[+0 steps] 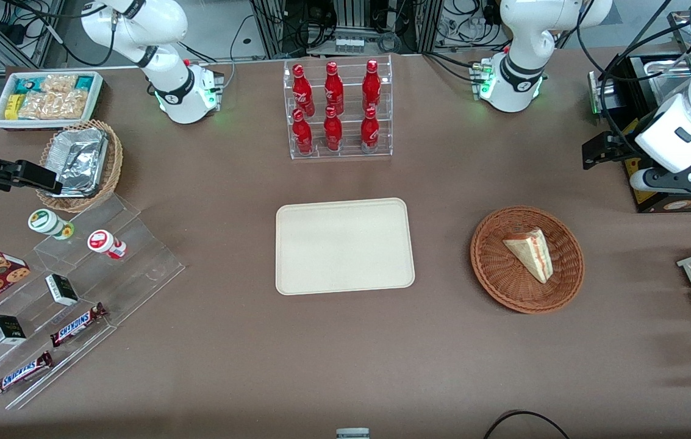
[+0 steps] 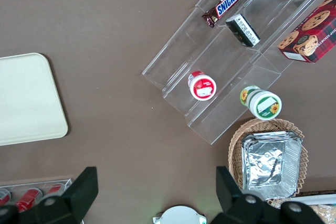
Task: Place sandwich from basket to tray
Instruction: 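Move the left gripper over the wicker basket toward the sandwich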
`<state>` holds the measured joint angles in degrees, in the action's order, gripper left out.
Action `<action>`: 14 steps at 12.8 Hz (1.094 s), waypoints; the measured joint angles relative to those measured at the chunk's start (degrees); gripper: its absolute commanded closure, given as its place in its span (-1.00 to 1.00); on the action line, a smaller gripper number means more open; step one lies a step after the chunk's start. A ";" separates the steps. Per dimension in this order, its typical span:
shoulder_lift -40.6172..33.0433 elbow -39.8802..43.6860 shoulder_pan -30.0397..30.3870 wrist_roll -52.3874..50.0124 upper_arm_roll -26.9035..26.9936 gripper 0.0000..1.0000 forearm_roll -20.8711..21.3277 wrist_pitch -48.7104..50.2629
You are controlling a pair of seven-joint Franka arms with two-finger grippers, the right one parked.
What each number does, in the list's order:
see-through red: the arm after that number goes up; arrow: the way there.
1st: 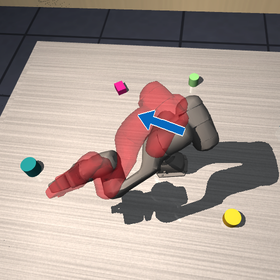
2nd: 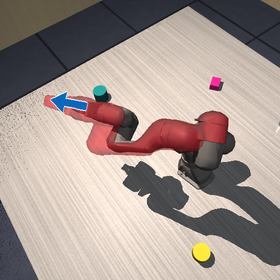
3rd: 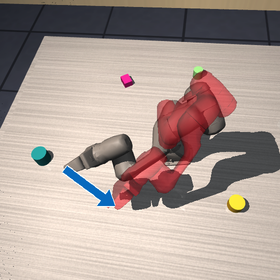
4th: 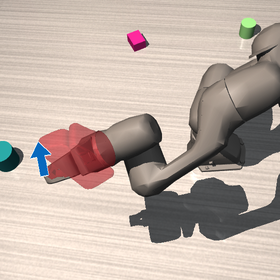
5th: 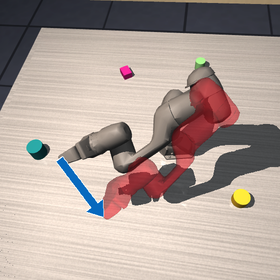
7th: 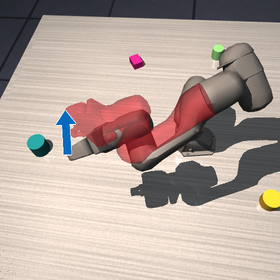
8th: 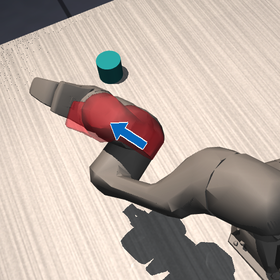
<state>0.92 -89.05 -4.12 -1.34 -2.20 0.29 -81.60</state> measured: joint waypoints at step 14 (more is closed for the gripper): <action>0.92 -20.52 0.01 0.00 0.17 -1.00 0.04 -21.98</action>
<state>1.85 -109.57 -4.11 -1.34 -2.02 0.33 -103.58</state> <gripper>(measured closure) 0.000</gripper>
